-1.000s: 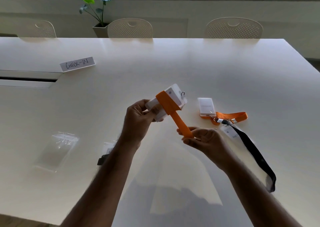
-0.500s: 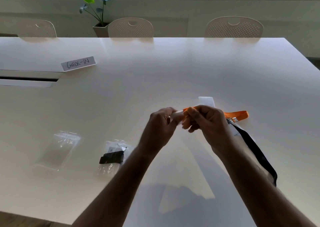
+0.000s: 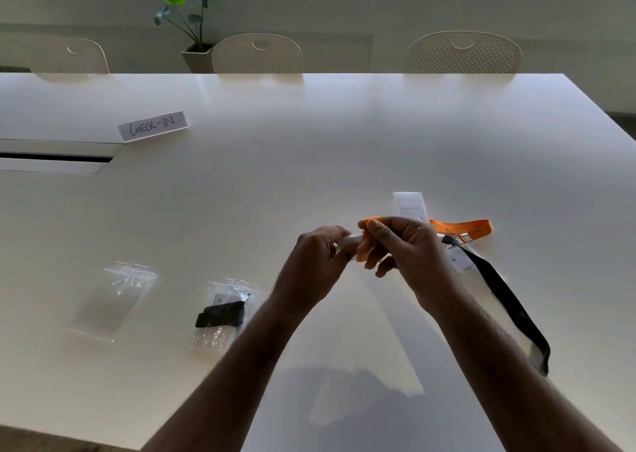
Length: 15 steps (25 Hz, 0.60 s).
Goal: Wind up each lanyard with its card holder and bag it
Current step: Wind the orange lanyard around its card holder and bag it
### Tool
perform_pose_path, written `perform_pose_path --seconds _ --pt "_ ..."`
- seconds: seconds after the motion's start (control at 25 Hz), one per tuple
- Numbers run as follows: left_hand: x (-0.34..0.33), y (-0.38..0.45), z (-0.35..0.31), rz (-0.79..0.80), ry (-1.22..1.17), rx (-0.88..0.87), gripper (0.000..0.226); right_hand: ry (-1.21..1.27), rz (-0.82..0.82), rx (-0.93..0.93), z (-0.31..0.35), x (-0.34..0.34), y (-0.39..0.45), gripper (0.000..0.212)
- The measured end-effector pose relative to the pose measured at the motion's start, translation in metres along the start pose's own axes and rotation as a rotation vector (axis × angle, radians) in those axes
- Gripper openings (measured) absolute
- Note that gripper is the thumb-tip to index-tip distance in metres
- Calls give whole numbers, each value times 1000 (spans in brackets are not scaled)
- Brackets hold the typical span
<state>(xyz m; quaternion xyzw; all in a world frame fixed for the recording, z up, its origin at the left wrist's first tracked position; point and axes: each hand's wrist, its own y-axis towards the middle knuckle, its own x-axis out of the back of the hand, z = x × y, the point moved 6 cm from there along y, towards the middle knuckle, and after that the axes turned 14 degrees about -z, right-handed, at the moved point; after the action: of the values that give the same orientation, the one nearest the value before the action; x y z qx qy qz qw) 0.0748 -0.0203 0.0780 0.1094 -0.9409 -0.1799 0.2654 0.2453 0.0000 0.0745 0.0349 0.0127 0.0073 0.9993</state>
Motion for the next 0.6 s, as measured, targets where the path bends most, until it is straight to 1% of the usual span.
perform_pose_path --seconds 0.16,0.36,0.4,0.48,0.56,0.6 --pt "5 0 -1 3 13 -24 17 -330 38 166 9 1 1 22" --pt "8 -1 -2 22 47 -79 12 -857 87 419 30 -1 3 18" --pt "9 -1 -2 27 45 -85 11 -905 99 461 34 -2 4 18" --pt "12 1 -1 42 31 -89 10 -920 123 493 37 -2 4 19" --pt "14 1 0 53 -11 -77 10 -886 126 515 38 -1 5 17" --pt "15 1 2 56 -40 -60 10 -817 135 507 37 -1 6 16"
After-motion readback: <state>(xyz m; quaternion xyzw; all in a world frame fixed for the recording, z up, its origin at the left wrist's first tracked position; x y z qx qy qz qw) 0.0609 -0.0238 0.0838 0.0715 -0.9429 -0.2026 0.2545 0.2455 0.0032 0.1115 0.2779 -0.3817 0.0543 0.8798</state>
